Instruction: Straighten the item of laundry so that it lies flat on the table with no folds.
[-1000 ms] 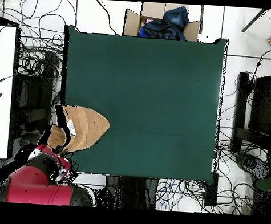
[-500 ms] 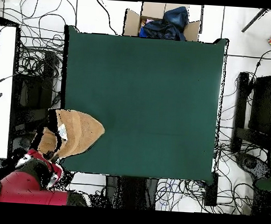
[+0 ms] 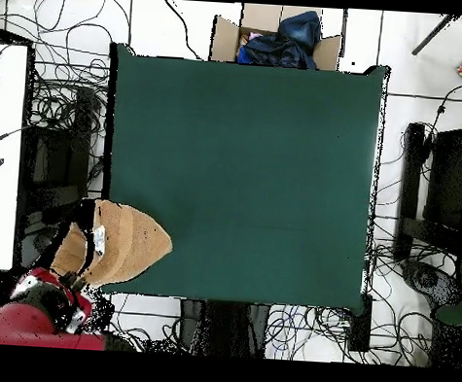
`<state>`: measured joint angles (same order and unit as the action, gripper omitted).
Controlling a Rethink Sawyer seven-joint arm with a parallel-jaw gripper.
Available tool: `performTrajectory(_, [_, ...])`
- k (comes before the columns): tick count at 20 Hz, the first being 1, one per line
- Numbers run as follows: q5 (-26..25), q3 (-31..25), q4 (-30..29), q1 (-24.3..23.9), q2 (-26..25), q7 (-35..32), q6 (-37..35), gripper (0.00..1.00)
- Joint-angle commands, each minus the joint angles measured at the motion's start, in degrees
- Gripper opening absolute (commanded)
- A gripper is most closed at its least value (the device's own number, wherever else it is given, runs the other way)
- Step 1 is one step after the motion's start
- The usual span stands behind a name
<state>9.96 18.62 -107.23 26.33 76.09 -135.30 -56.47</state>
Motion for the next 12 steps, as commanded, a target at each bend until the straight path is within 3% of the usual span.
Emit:
performTrajectory(1, [4.3,-6.3,-2.6,0.5,-1.7,-6.1,-1.3,0.0])
performTrajectory(12, [3.9,-8.3,-6.3,1.8,-8.3,-7.9,13.1,0.0])
